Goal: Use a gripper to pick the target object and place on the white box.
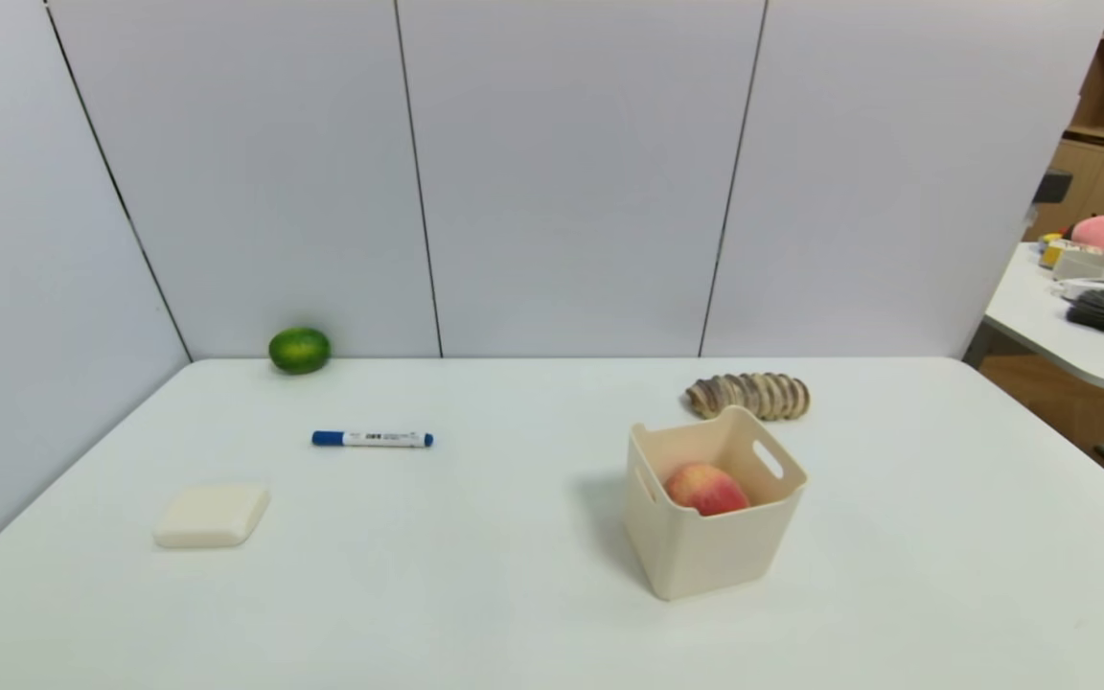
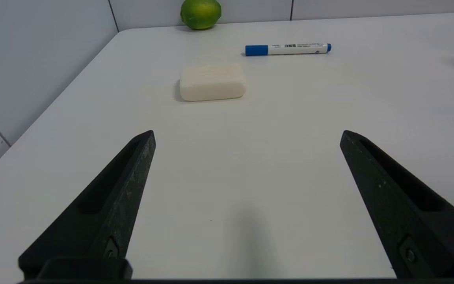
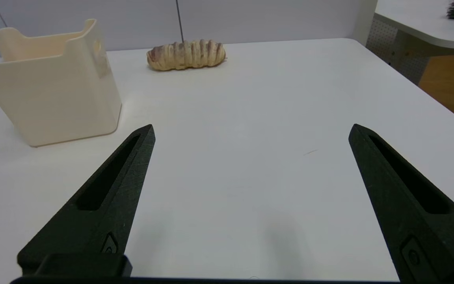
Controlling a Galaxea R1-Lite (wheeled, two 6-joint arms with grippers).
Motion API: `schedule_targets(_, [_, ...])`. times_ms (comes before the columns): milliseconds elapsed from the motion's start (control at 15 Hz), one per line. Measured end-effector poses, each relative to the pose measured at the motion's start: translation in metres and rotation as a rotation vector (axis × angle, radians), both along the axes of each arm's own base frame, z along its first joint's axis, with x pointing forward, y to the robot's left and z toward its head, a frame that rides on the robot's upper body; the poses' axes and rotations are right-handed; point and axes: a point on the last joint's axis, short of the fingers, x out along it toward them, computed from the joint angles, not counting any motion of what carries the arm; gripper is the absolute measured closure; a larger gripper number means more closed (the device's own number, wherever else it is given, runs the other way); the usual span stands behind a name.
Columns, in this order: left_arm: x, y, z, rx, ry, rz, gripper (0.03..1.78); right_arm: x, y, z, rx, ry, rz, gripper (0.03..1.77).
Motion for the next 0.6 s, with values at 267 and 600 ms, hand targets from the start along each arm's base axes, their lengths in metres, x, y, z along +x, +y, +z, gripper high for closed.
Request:
schedule_targets(267, [-0.0001,0.0001,0.0002,-0.032,-0.003,0.006,0.12,0.0000,0.0000,0.0000,0.000,0.000,0.000,0.10])
schedule_targets(600, [-0.0001,0.0001,0.0003,-0.032,-0.004,0.006,0.12,0.0000,0.0000,0.0000,-0.003,0.000,0.002,0.10])
